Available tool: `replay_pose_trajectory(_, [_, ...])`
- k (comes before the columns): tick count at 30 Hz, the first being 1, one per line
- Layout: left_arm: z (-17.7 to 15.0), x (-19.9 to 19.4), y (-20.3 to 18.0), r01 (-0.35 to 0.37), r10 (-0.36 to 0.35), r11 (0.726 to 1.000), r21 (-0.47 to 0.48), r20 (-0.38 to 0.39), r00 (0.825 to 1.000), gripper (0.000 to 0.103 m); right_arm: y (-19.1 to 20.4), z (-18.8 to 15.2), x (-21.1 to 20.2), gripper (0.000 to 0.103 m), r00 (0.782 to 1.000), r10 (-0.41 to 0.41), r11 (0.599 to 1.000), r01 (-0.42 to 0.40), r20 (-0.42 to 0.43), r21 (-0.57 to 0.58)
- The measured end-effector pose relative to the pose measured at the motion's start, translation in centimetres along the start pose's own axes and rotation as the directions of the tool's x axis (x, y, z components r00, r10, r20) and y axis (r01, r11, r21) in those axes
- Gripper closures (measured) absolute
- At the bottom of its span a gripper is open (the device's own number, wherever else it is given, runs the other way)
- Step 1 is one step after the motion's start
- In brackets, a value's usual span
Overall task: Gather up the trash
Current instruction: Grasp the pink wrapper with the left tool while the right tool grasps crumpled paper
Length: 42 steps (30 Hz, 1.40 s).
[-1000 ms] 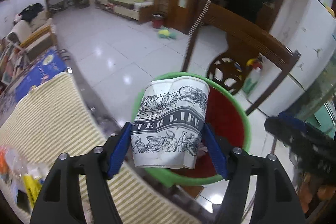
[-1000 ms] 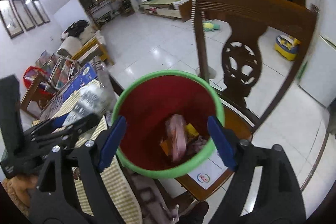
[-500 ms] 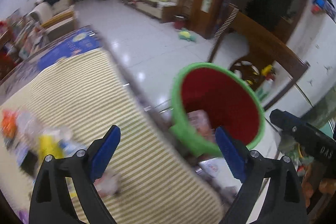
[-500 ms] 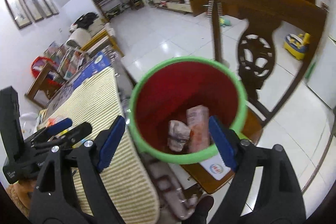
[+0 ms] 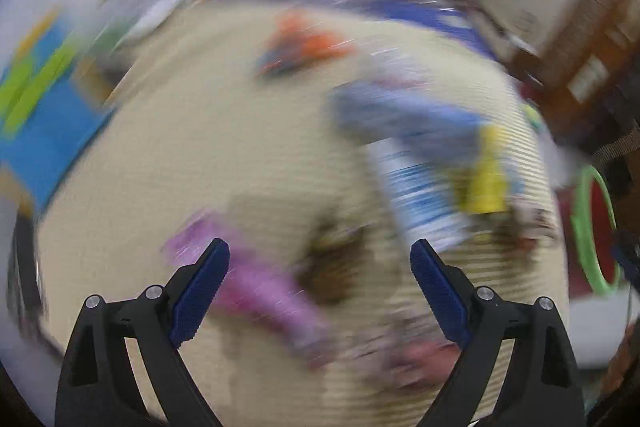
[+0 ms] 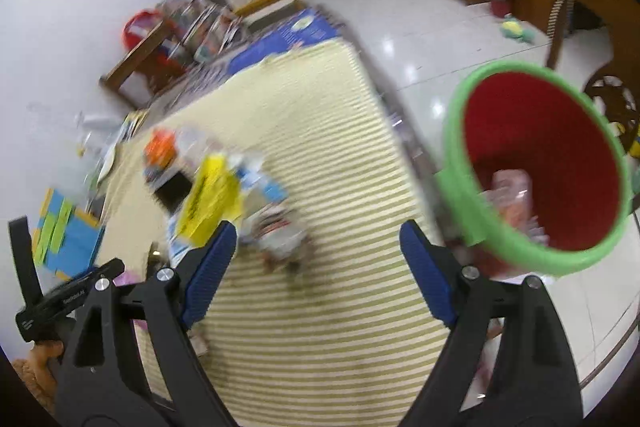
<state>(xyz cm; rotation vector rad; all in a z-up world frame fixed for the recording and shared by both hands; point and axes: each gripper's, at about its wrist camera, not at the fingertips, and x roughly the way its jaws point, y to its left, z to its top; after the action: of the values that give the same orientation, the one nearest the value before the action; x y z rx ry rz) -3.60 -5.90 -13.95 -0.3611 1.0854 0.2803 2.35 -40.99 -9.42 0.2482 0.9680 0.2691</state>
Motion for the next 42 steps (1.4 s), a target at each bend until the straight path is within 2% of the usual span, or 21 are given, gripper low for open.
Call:
replay_pose_trajectory(1, [-0.5, 1.0, 2.6, -0.003, -0.002, 0.996, -0.088, -0.053, 0.999, 0.015, 1.2, -0.4, 0.6, 0.021, 1.0, 0.007, 1.0, -0.007, -0.016, -0.014])
replay_pose_trajectory(4, [-1.5, 3.4, 6.0, 0.032, -0.061, 0.982, -0.185, -0.154, 0.986, 0.017, 4.4, -1.4, 1.8, 0.021, 0.998, 0.027, 0.998, -0.031, -0.065, -0.061])
replay_pose_trajectory(5, [-1.6, 4.0, 6.3, 0.047, -0.08, 0.981, -0.19, -0.17, 0.982, 0.017, 5.5, -1.9, 2.3, 0.02, 0.996, 0.031, 0.996, -0.038, -0.084, -0.081])
replay_pose_trajectory(9, [-0.8, 6.2, 5.7, 0.117, -0.14, 0.986, -0.118, -0.213, 0.967, 0.019, 8.6, -3.7, 3.4, 0.017, 0.989, 0.039, 0.99, -0.059, -0.144, -0.132])
replay_pose_trajectory(11, [-0.3, 7.0, 4.8, 0.135, -0.15, 0.988, -0.079, -0.225, 0.963, 0.029, 10.0, -4.8, 4.1, 0.017, 0.981, 0.046, 0.986, -0.075, -0.189, -0.151])
replay_pose_trajectory(16, [0.5, 7.8, 2.4, 0.162, -0.144, 0.985, 0.061, -0.232, 0.962, 0.044, 12.4, -7.9, 6.0, 0.017, 0.954, 0.024, 0.979, -0.083, -0.299, -0.186])
replay_pose_trajectory(17, [0.7, 7.9, 2.2, 0.169, -0.147, 0.983, 0.077, -0.23, 0.962, 0.055, 12.6, -8.2, 6.4, 0.017, 0.951, 0.021, 0.98, -0.081, -0.309, -0.183])
replay_pose_trajectory(19, [1.5, 8.1, 2.0, 0.207, -0.181, 0.974, 0.091, -0.234, 0.955, 0.065, 12.8, -8.8, 7.2, 0.017, 0.94, 0.017, 0.984, -0.076, -0.341, -0.161])
replay_pose_trajectory(21, [2.4, 8.0, 1.9, 0.208, -0.179, 0.97, 0.124, -0.213, 0.96, 0.071, 12.8, -9.3, 8.2, 0.017, 0.929, 0.021, 0.988, -0.075, -0.369, -0.134])
replay_pose_trajectory(23, [3.1, 7.7, 2.1, 0.194, -0.162, 0.966, 0.173, -0.182, 0.97, 0.082, 13.0, -9.7, 9.0, 0.017, 0.921, 0.009, 0.992, -0.058, -0.39, -0.113])
replay_pose_trajectory(24, [3.1, 7.6, 2.2, 0.182, -0.15, 0.964, 0.194, -0.166, 0.975, 0.083, 13.0, -9.9, 9.4, 0.017, 0.917, -0.001, 0.993, -0.046, -0.399, -0.108])
replay_pose_trajectory(26, [4.0, 6.9, 2.0, 0.155, -0.129, 0.957, 0.245, -0.117, 0.985, 0.083, 13.0, -10.0, 10.1, 0.027, 0.911, -0.009, 0.996, -0.028, -0.411, -0.086])
replay_pose_trajectory(27, [4.6, 6.6, 1.9, 0.146, -0.127, 0.954, 0.263, -0.089, 0.988, 0.084, 12.9, -9.9, 10.3, 0.044, 0.912, 0.002, 0.997, -0.031, -0.411, -0.065])
replay_pose_trajectory(28, [5.6, 6.3, 1.9, 0.14, -0.127, 0.951, 0.276, -0.066, 0.99, 0.084, 13.1, -9.8, 10.4, 0.054, 0.913, 0.018, 0.998, -0.04, -0.407, -0.046])
replay_pose_trajectory(29, [6.1, 6.0, 1.8, 0.135, -0.128, 0.948, 0.288, -0.043, 0.991, 0.085, 13.3, -9.8, 10.5, 0.058, 0.915, 0.026, 0.998, -0.044, -0.402, -0.036])
replay_pose_trajectory(32, [8.0, 4.6, 1.3, 0.124, -0.143, 0.94, 0.317, 0.039, 0.989, 0.085, 14.4, -9.1, 10.7, 0.06, 0.926, 0.026, 0.998, -0.044, -0.378, -0.038])
replay_pose_trajectory(36, [10.0, 2.1, 0.4, 0.117, -0.174, 0.929, 0.351, 0.135, 0.976, 0.085, 16.2, -7.4, 9.5, 0.062, 0.956, 0.025, 0.997, -0.046, -0.293, -0.067])
replay_pose_trajectory(39, [10.5, 0.7, -0.6, 0.117, -0.194, 0.912, 0.392, 0.161, 0.968, 0.085, 17.1, -6.2, 8.1, 0.062, 0.975, 0.015, 0.995, -0.037, -0.223, -0.093])
replay_pose_trajectory(42, [9.1, -0.9, 0.2, 0.128, -0.214, 0.902, 0.413, 0.17, 0.962, 0.085, 17.5, -5.1, 6.5, 0.062, 0.989, 0.004, 0.994, -0.02, -0.15, -0.107])
